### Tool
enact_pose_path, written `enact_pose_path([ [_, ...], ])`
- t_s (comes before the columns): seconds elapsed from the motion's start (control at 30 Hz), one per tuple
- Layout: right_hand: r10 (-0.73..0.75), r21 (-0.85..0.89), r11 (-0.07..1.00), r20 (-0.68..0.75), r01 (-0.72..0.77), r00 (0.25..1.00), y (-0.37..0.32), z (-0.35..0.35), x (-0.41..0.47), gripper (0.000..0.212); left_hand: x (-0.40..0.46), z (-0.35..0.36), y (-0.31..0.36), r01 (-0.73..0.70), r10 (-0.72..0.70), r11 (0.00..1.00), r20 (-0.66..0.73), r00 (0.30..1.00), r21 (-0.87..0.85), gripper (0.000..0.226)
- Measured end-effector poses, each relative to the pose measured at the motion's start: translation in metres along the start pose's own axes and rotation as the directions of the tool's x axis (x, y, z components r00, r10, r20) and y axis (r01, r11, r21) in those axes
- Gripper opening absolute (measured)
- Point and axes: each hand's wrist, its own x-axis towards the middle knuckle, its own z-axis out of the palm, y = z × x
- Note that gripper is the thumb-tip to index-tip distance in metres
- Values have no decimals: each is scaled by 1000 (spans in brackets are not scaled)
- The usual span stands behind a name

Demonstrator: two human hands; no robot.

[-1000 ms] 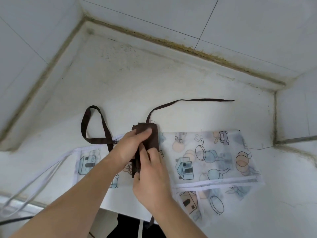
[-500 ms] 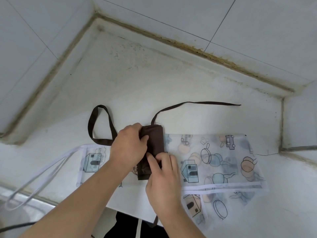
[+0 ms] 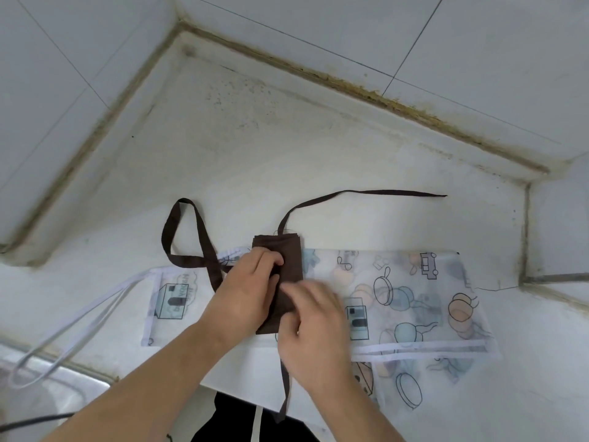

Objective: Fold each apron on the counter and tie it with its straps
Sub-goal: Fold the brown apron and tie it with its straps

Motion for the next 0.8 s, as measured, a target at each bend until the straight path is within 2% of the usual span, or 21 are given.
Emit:
enact_pose_path([
  [0.07, -24, -21, 999, 22, 24, 999, 3, -3, 12, 43, -11, 8, -1, -35, 33, 976, 13, 999, 215, 37],
  [0.13, -51, -133, 988, 177, 75, 983, 12, 2, 13, 51, -21, 9, 3, -44, 28, 937, 49, 998, 347, 52],
  [0.2, -50, -270, 954, 291, 132, 956, 23, 8, 10, 60, -30, 8, 4, -73, 35, 914, 102, 994, 398, 59],
  [0.27, -46, -260, 955, 348, 144, 937, 25, 6, 10, 63, -38, 6, 4, -78, 23, 903, 136, 990, 421, 63],
  [0.33, 43, -96, 995, 333, -11, 942, 20, 1, 18, 62, -42, 5, 7, -59, 0, 903, 137, 991, 426, 64],
  [0.4, 247, 94, 953, 312, -289, 917, 12, -2, 33, 54, -42, 6, 12, -29, -23, 916, 125, 992, 399, 63],
  [0.43, 326, 123, 918, 310, -378, 893, 10, -1, 40, 48, -42, 7, 13, -15, -25, 931, 107, 994, 364, 61],
  [0.5, 388, -1, 912, 324, -410, 863, 5, 1, 55, 39, -42, 9, 14, -2, -11, 966, 47, 999, 259, 56],
  [0.57, 398, -186, 917, 378, -353, 836, -3, -2, 66, 35, -43, 5, 17, 44, -41, 994, -33, 999, 100, 52],
  [0.6, 395, -208, 918, 408, -338, 823, -8, -7, 69, 32, -44, 1, 22, 87, -85, 996, -73, 994, 21, 51],
  [0.67, 379, -128, 924, 440, -361, 814, -11, -19, 76, 24, -48, -12, 38, 180, -191, 980, -163, 968, -80, 35],
  [0.7, 364, -58, 924, 442, -379, 820, -12, -27, 77, 19, -50, -20, 47, 262, -279, 959, -197, 940, -109, 20],
  [0.73, 353, 17, 917, 437, -399, 828, -12, -36, 77, 15, -51, -26, 54, 384, -408, 910, -182, 895, -154, 18],
  [0.77, 351, 91, 902, 418, -423, 838, -12, -44, 76, 12, -48, -35, 62, 550, -576, 806, -75, 814, -217, 34],
  [0.8, 351, 161, 883, 396, -441, 849, -12, -52, 74, 9, -45, -43, 68, 705, -711, 652, 99, 696, -278, 49],
])
